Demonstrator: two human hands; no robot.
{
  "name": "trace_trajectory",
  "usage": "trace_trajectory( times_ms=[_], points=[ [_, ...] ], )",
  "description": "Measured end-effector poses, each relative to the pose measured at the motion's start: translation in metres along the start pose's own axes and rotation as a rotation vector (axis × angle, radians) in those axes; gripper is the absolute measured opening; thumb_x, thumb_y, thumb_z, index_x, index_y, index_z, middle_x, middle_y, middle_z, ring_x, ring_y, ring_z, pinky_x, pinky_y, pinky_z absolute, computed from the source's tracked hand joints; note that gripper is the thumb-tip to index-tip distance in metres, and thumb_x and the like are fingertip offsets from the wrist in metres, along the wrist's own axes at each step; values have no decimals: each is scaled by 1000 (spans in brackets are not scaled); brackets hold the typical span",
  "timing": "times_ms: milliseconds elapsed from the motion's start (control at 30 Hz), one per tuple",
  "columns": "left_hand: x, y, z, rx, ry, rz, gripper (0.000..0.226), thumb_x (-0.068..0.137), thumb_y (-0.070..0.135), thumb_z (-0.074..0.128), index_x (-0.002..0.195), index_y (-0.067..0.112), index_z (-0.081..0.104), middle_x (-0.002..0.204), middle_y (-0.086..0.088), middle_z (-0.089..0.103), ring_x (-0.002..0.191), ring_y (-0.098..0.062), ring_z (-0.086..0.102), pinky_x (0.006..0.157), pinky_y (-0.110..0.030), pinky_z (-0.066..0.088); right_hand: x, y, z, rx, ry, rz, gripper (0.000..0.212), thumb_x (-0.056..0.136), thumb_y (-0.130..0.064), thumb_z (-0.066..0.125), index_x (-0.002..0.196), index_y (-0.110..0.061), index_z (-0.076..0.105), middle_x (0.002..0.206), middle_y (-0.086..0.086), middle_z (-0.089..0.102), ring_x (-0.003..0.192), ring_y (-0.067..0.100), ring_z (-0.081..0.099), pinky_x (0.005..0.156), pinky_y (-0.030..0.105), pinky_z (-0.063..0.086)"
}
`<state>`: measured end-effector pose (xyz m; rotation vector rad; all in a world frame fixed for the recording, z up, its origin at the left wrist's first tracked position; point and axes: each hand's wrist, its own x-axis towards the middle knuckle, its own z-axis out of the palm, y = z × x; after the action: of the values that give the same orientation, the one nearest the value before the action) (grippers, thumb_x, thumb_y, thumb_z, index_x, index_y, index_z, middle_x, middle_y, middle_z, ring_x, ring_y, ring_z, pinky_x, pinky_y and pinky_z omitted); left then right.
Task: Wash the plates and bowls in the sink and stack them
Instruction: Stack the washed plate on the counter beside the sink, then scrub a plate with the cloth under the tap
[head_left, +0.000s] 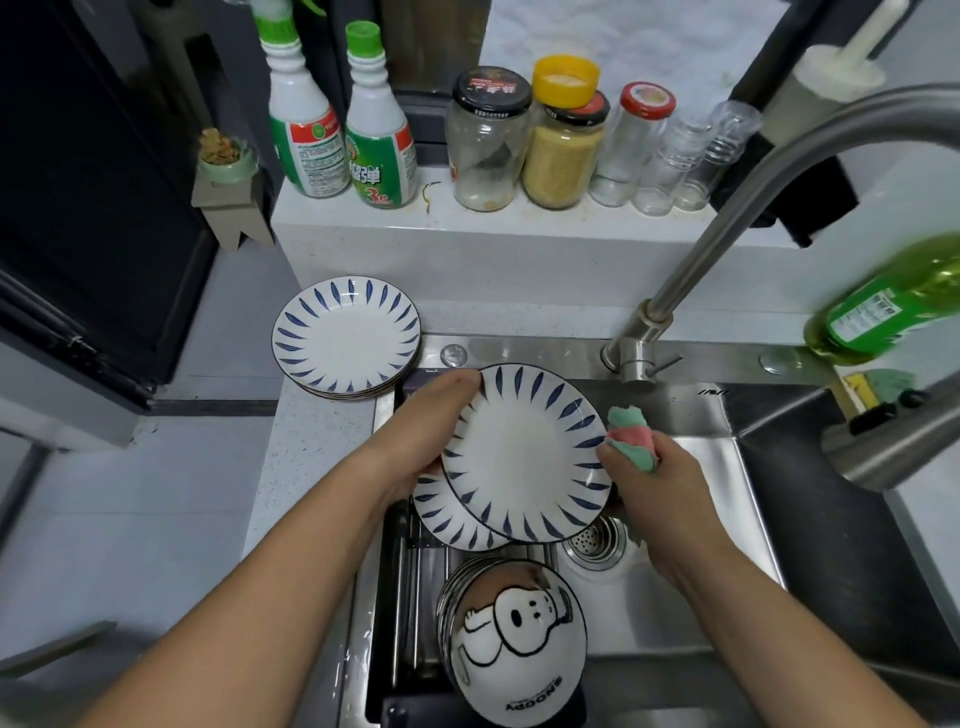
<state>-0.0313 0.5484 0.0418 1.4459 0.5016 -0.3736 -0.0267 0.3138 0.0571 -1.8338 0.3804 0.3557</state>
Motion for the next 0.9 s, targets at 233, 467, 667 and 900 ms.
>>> trace_trajectory(
  times_ms=[233, 467, 667, 900],
  points=[
    [-48, 0, 29, 85, 38, 225, 34, 110, 42, 38, 130, 34, 64, 127, 9, 71, 123, -11, 65, 109, -42, 48, -28, -11, -43, -85, -83, -139, 13, 101, -32, 56, 99, -25, 67, 83, 2, 75, 78, 20, 73, 67, 35, 61],
    [-117, 20, 98, 150, 229, 365, 26, 109, 24, 44, 114, 42, 62, 100, 40, 70, 99, 20, 62, 80, -1, 43, -69, -9, -122, -240, -162, -358, 5, 101, -37, 50, 99, -32, 52, 93, -2, 67, 80, 16, 70, 76, 49, 60],
    [-152, 29, 157, 341, 437, 384, 32, 108, 42, 42, 85, 36, 63, 77, 28, 63, 80, -8, 57, 86, -39, 49, -93, -16, -188, -265, -234, -465, 8, 101, -40, 50, 104, -33, 51, 95, -12, 71, 83, 4, 69, 79, 40, 58],
    [-188, 49, 219, 668, 575, 509, 32, 108, 42, 35, 82, 27, 45, 78, 7, 57, 79, -20, 54, 70, -35, 35, -95, -33, -239, -246, -359, -594, 11, 99, -34, 58, 90, -28, 60, 88, -5, 66, 78, 7, 60, 70, 16, 45]
  ],
)
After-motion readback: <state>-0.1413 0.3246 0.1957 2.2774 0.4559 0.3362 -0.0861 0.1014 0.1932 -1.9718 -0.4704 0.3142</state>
